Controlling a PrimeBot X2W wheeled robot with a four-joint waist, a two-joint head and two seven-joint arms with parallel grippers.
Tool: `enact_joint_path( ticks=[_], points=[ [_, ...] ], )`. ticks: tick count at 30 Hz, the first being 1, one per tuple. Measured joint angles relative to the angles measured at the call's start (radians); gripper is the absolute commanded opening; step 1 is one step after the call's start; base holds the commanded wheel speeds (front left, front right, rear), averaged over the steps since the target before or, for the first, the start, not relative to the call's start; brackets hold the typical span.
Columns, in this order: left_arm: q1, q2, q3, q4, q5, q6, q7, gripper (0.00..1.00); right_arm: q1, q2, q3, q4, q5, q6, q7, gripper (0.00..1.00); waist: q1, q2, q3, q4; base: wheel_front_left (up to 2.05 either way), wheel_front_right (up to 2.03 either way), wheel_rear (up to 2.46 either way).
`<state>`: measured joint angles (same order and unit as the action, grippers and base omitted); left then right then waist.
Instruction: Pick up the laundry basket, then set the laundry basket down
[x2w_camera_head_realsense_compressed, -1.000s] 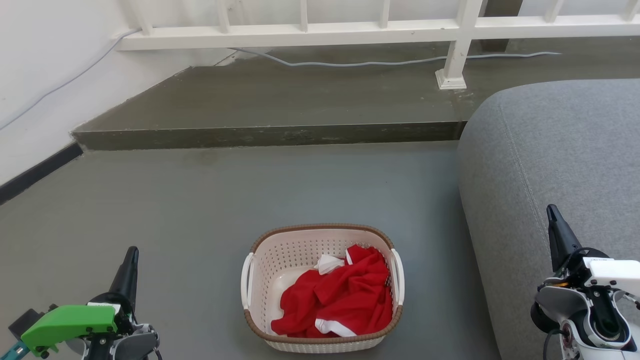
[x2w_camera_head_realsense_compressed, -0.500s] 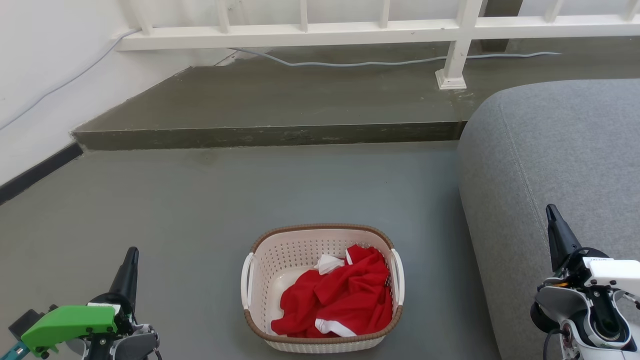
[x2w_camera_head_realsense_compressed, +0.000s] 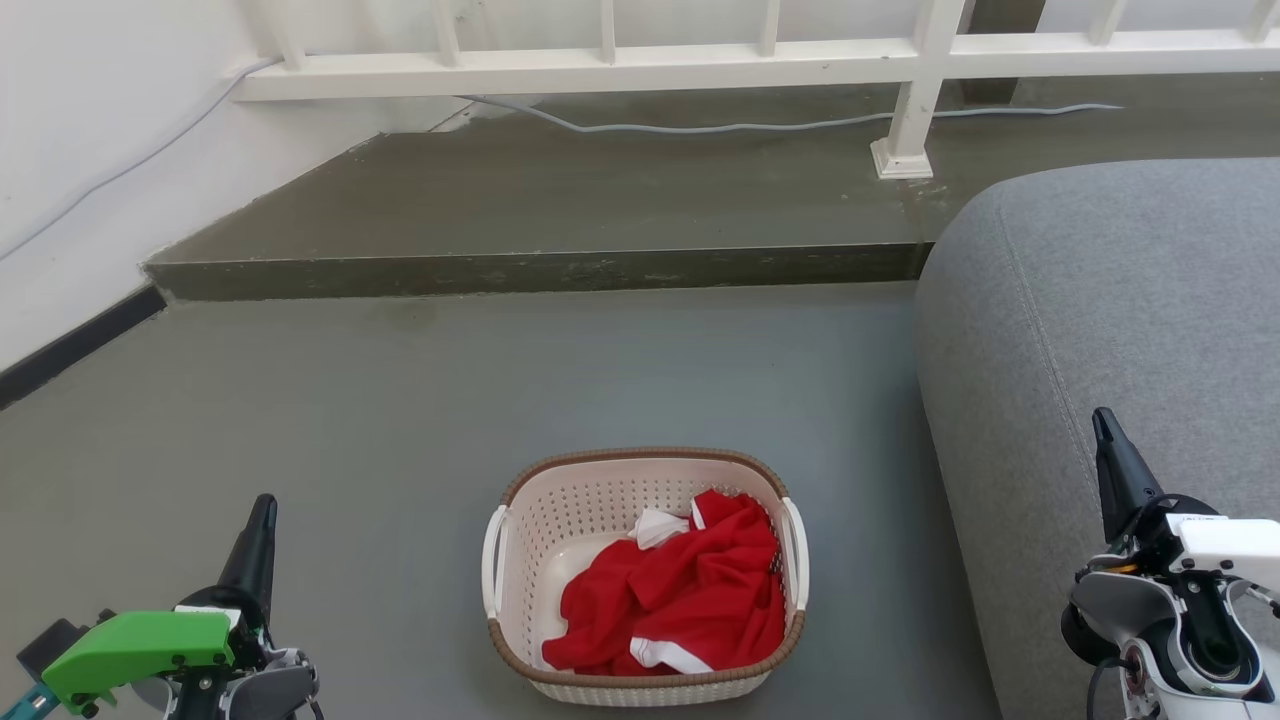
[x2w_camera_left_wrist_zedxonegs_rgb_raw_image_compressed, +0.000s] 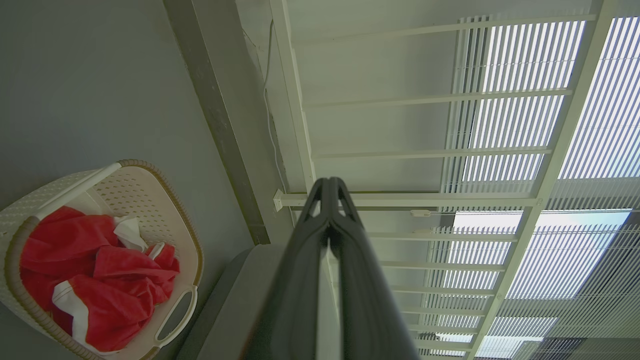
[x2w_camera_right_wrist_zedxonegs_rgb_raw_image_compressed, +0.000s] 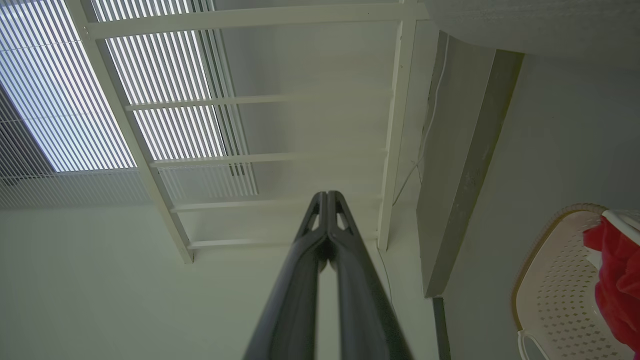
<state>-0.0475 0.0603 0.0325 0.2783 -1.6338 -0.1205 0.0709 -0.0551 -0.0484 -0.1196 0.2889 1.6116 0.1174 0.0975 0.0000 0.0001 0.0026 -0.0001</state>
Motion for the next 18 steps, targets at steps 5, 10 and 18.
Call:
enact_joint_path(
  ticks=[5, 10, 18],
  points=[
    [0.0, 0.0, 0.0, 0.0, 0.0, -0.002, 0.0, 0.0, 0.0, 0.0, 0.0, -0.001, 0.0, 0.0, 0.0, 0.0, 0.0, -0.0001, 0.0, 0.0, 0.0, 0.0, 0.0],
    [0.0, 0.0, 0.0, 0.001, 0.0, -0.002, 0.0, 0.0, 0.0, 0.0, 0.0, -0.001, 0.0, 0.0, 0.0, 0.0, 0.0, 0.0, 0.0, 0.0, 0.0, 0.0, 0.0],
    [-0.002, 0.0, 0.001, 0.002, 0.0, -0.002, 0.0, 0.0, 0.0, 0.0, -0.001, -0.001, 0.0, 0.0, 0.0, 0.0, 0.0, -0.0001, 0.0, 0.0, 0.0, 0.0, 0.0]
  ],
)
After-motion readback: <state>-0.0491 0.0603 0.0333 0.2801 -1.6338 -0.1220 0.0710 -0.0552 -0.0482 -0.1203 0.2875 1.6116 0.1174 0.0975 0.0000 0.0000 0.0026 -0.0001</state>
